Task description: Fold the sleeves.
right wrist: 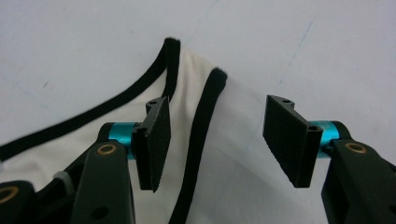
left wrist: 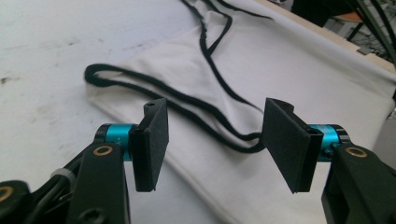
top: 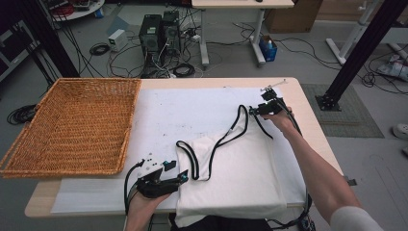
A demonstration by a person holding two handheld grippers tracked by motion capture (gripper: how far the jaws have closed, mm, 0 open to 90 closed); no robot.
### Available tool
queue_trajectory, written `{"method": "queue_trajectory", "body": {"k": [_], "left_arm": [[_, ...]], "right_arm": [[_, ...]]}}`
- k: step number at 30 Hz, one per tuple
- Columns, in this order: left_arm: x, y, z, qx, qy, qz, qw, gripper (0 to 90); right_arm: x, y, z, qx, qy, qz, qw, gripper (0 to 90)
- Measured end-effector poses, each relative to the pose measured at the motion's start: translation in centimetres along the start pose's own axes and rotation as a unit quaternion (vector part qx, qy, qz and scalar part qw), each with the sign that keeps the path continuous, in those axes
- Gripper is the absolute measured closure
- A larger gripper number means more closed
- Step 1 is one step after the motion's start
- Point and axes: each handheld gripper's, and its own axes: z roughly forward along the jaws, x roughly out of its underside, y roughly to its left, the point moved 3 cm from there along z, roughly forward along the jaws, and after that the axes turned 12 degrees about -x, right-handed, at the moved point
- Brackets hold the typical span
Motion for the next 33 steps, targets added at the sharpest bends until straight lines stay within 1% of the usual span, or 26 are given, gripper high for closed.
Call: {"method": "queue_trajectory", "body": {"k": [2, 3, 4, 6, 7, 9, 11, 12, 14, 15, 16, 17, 18, 19, 20, 21, 22, 23, 24, 25, 26, 27, 29, 30, 31, 33], "left_arm": [[0.1, 0.5, -0.3, -0.014, 0.002, -0.008, 0.9999, 41.4], [0.1, 0.6, -0.4, -0.016, 0.0, -0.009, 0.9998, 41.4], [0.1, 0.8, -0.6, -0.021, -0.002, -0.013, 0.9997, 41.5], [0.0, 1.0, -0.8, -0.027, -0.003, -0.016, 0.9995, 41.5], [-0.1, 1.1, -0.9, -0.029, -0.003, -0.014, 0.9995, 41.5], [-0.2, 1.1, -1.1, -0.033, -0.004, -0.013, 0.9993, 41.4], [-0.2, 1.1, -1.2, -0.036, -0.005, -0.014, 0.9993, 41.5], [-0.2, 1.1, -1.2, -0.036, -0.004, -0.014, 0.9992, 41.4], [-0.2, 1.1, -1.2, -0.04, -0.002, -0.013, 0.9991, 41.4], [-0.2, 1.0, -1.2, -0.041, -0.002, -0.013, 0.9991, 41.4], [-0.2, 1.0, -1.2, -0.042, -0.002, -0.012, 0.999, 41.5], [-0.2, 1.0, -1.3, -0.042, -0.002, -0.011, 0.999, 41.4], [-0.2, 0.9, -1.4, -0.043, -0.002, -0.011, 0.999, 41.5], [-0.1, 0.9, -1.4, -0.045, -0.004, -0.012, 0.9989, 41.5], [0.0, 0.9, -1.5, -0.046, -0.004, -0.014, 0.9989, 41.4], [0.1, 0.9, -1.5, -0.048, -0.005, -0.014, 0.9987, 41.5], [0.2, 1.0, -1.6, -0.05, -0.005, -0.017, 0.9986, 41.5], [0.2, 1.0, -1.6, -0.051, -0.005, -0.019, 0.9985, 41.4], [0.3, 1.1, -1.6, -0.053, -0.005, -0.021, 0.9984, 41.4], [0.3, 1.1, -1.6, -0.053, -0.006, -0.023, 0.9983, 41.4], [0.2, 1.1, -1.6, -0.053, -0.007, -0.024, 0.9983, 41.4], [0.2, 1.2, -1.6, -0.052, -0.008, -0.021, 0.9984, 41.5], [0.0, 1.2, -1.5, -0.052, -0.009, -0.019, 0.9984, 41.5], [-0.1, 1.3, -1.4, -0.051, -0.009, -0.017, 0.9985, 41.5], [-0.3, 1.3, -1.3, -0.049, -0.01, -0.016, 0.9986, 41.5], [-0.5, 1.4, -1.0, -0.046, -0.011, -0.017, 0.9987, 41.5]], "right_arm": [[-0.6, -0.3, 0.7, -0.002, 0.007, -0.002, 1.0, 44.4], [-0.9, -0.4, 1.2, 0.005, 0.019, -0.006, 0.9998, 47.3], [-1.1, -0.5, 1.5, 0.01, 0.024, -0.007, 0.9996, 48.4], [-1.5, -0.6, 2.0, 0.008, 0.026, -0.009, 0.9996, 51.1], [-1.7, -0.7, 2.3, 0.01, 0.023, -0.012, 0.9996, 51.6], [-1.9, -0.8, 2.6, 0.005, 0.02, -0.005, 0.9998, 53.8], [-2.0, -0.6, 3.0, 0.005, 0.024, -0.008, 0.9997, 57.8], [-2.1, -0.4, 3.1, 0.022, 0.029, -0.009, 0.9993, 61.6], [-2.3, -0.3, 3.0, 0.034, 0.03, 0.012, 0.9989, 65.5], [-2.3, -0.1, 3.1, 0.04, 0.03, 0.019, 0.9986, 66.6], [-2.3, 0.0, 3.1, 0.046, 0.033, 0.018, 0.9982, 68.6], [-2.3, 0.1, 3.1, 0.045, 0.035, 0.017, 0.9982, 71.7], [-2.3, 0.1, 3.0, 0.041, 0.034, 0.02, 0.9984, 73.3], [-2.2, 0.0, 2.9, 0.036, 0.031, 0.023, 0.9986, 76.9], [-2.1, 0.0, 2.8, 0.029, 0.031, 0.032, 0.9986, 80.1], [-2.0, -0.1, 2.7, 0.014, 0.028, 0.039, 0.9987, 84.6], [-1.9, -0.1, 2.6, 0.005, 0.03, 0.043, 0.9986, 86.3], [-1.8, -0.1, 2.3, 0.006, 0.027, 0.04, 0.9988, 87.1], [-1.8, 0.0, 2.1, 0.0, 0.023, 0.04, 0.9989, 87.1], [-1.7, 0.2, 1.6, 0.003, 0.018, 0.035, 0.9992, 87.2], [-1.6, 0.4, 1.1, 0.002, 0.006, 0.028, 0.9996, 87.3], [-1.5, 0.6, 0.5, -0.008, -0.004, 0.026, 0.9996, 87.2], [-1.1, 1.1, -0.7, -0.005, -0.026, 0.014, 0.9996, 87.2], [-0.8, 1.4, -1.4, -0.015, -0.043, 0.012, 0.9989, 87.2], [-0.4, 1.8, -2.1, -0.02, -0.053, 0.008, 0.9983, 87.1], [0.7, 2.8, -3.5, -0.024, -0.073, -0.011, 0.997, 87.0]]}}
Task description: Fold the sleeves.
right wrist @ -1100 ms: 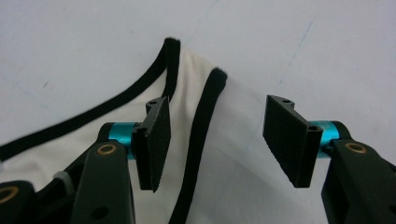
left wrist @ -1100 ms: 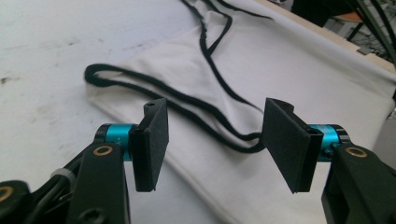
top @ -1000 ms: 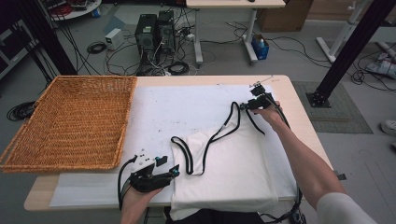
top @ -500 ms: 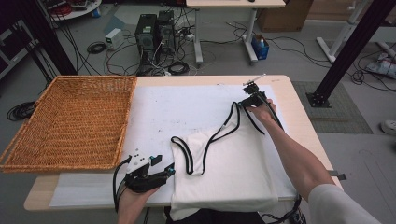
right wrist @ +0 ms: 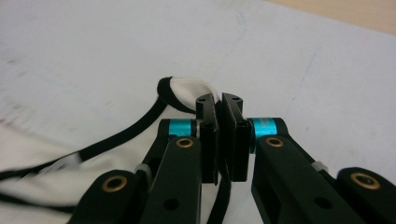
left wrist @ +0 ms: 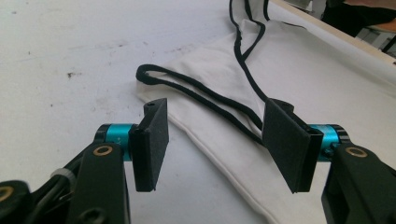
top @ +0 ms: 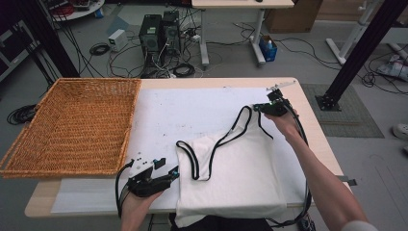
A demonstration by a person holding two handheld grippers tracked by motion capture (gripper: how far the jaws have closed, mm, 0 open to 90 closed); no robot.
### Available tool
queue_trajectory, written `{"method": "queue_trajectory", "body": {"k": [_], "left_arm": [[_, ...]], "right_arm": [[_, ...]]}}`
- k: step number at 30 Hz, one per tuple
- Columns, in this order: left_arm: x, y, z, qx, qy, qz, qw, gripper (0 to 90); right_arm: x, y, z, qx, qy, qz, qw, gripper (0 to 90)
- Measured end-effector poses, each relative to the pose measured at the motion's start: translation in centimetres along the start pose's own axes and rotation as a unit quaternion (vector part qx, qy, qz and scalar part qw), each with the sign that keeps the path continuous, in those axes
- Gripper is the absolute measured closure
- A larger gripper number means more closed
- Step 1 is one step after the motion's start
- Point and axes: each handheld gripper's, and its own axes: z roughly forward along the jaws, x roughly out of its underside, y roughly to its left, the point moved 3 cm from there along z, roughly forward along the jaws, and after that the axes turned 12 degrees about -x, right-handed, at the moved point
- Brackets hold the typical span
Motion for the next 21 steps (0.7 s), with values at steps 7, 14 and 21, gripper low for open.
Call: {"method": "queue_trajectory", "body": {"k": [7, 14, 21], "left_arm": [[-0.6, -0.5, 1.1, 0.012, 0.0, 0.01, 0.9999, 41.5], [-0.4, -1.9, 1.6, 0.03, 0.005, 0.019, 0.9994, 41.5], [-0.1, -2.5, 1.6, 0.038, 0.01, 0.027, 0.9988, 41.5]], "right_arm": [[5.1, 6.2, -4.6, -0.025, -0.041, -0.056, 0.9973, 86.9], [13.1, 12.3, -6.4, -0.026, -0.038, -0.084, 0.9954, 86.6], [18.4, 15.0, -7.9, -0.015, -0.026, -0.068, 0.9972, 80.7]]}}
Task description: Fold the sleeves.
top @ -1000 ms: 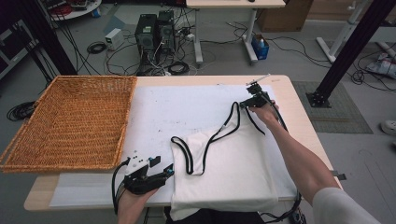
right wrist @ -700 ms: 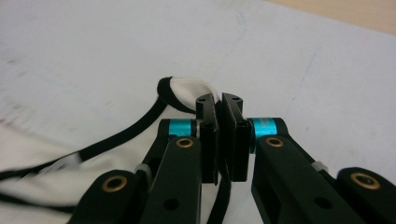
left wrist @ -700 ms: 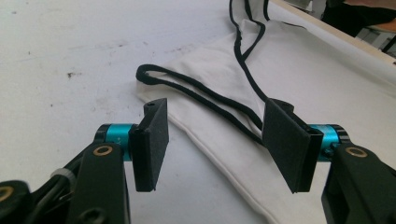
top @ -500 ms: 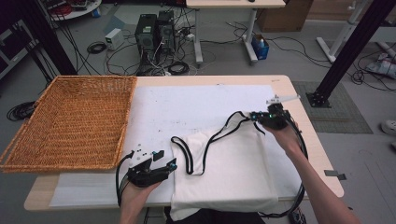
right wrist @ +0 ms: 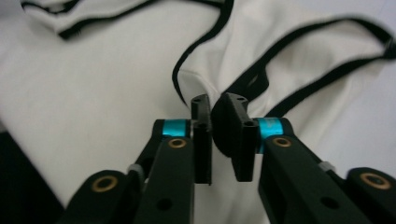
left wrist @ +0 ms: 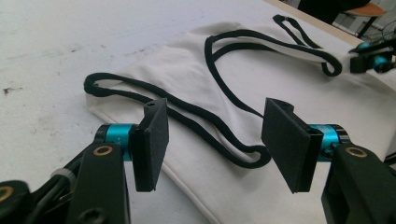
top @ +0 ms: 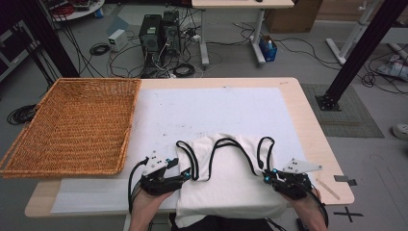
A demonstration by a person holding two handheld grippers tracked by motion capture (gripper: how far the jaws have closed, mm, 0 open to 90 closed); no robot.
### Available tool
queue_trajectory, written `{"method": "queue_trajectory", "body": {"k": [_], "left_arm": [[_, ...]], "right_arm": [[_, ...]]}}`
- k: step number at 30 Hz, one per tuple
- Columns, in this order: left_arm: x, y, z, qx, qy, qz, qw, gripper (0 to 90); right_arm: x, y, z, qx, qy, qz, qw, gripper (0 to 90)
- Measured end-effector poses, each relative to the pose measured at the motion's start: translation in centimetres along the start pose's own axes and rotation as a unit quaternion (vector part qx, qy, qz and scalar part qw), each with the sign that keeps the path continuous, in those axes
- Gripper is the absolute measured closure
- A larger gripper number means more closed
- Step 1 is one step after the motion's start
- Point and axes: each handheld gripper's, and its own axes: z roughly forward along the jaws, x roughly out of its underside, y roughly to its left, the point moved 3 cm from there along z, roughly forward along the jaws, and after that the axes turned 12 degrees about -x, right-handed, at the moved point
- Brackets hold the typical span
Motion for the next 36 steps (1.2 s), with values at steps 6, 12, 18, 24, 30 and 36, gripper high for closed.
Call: {"method": "queue_trajectory", "body": {"k": [6, 12, 18, 24, 30, 36], "left_arm": [[0.5, -0.9, 0.3, 0.003, 0.018, 0.018, 0.9997, 41.5], [0.2, -1.9, 1.2, 0.013, 0.025, 0.031, 0.9991, 41.6], [0.1, -2.5, 2.0, 0.014, 0.029, 0.04, 0.9987, 41.5], [0.2, -2.0, 1.7, 0.01, 0.025, 0.037, 0.999, 41.5], [0.5, -1.7, 1.8, 0.008, 0.033, 0.031, 0.9989, 41.5], [0.5, -2.6, 2.4, 0.019, 0.042, 0.044, 0.998, 41.5]], "right_arm": [[1.3, 0.8, -1.0, 0.006, -0.011, 0.022, 0.9997, 65.7], [-0.3, 0.5, -0.5, 0.011, -0.038, 0.045, 0.9982, 62.7], [-0.2, 0.2, 2.2, 0.003, -0.023, 0.067, 0.9975, 81.6], [-0.4, 0.4, -0.6, 0.021, -0.082, 0.069, 0.994, 86.4], [0.9, 0.3, -3.2, 0.036, -0.086, 0.077, 0.9927, 82.9], [2.5, 0.3, -2.5, 0.039, -0.061, 0.094, 0.9929, 59.4]]}}
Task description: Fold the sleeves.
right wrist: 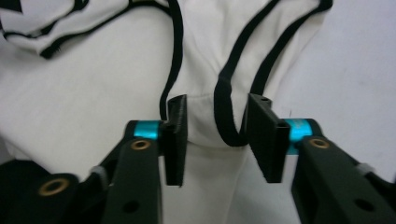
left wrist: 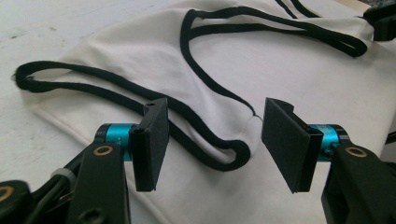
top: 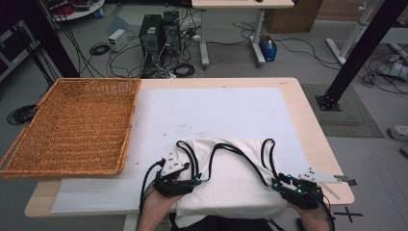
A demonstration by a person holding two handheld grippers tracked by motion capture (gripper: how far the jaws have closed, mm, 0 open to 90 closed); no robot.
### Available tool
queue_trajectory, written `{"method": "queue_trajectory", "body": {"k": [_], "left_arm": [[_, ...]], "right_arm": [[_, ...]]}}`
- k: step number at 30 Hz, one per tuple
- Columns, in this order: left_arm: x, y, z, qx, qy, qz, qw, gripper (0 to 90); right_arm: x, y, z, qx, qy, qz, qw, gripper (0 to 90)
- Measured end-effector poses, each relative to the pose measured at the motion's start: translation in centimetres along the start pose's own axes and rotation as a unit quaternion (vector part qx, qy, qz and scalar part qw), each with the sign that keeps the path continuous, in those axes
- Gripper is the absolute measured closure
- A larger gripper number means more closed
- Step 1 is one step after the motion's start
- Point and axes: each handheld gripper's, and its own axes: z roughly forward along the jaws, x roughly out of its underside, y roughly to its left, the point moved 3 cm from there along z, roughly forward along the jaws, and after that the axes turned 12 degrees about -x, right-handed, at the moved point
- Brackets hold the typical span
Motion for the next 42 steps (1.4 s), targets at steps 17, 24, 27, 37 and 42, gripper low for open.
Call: {"method": "queue_trajectory", "body": {"k": [17, 24, 27, 37, 42], "left_arm": [[0.8, -1.5, 1.5, -0.004, 0.006, 0.044, 0.999, 85.2], [0.9, -1.8, -1.8, 0.022, -0.022, 0.036, 0.9989, 85.6], [1.8, -2.0, -2.7, 0.028, -0.012, 0.035, 0.9989, 85.5], [3.2, -1.4, -3.6, 0.027, 0.008, 0.012, 0.9995, 62.8], [1.6, 0.2, -4.3, 0.003, -0.062, -0.033, 0.9975, 48.3]], "right_arm": [[0.7, 0.8, 2.5, 0.003, 0.018, -0.043, 0.9989, 79.1], [0.3, 1.8, 0.0, -0.017, -0.032, -0.03, 0.9989, 83.7], [0.4, 2.4, -0.8, -0.021, -0.033, -0.033, 0.9987, 83.7], [3.0, 2.1, -0.6, -0.04, 0.012, -0.015, 0.999, 62.6], [1.5, 1.9, -0.4, -0.039, -0.001, -0.019, 0.9991, 29.4]]}}
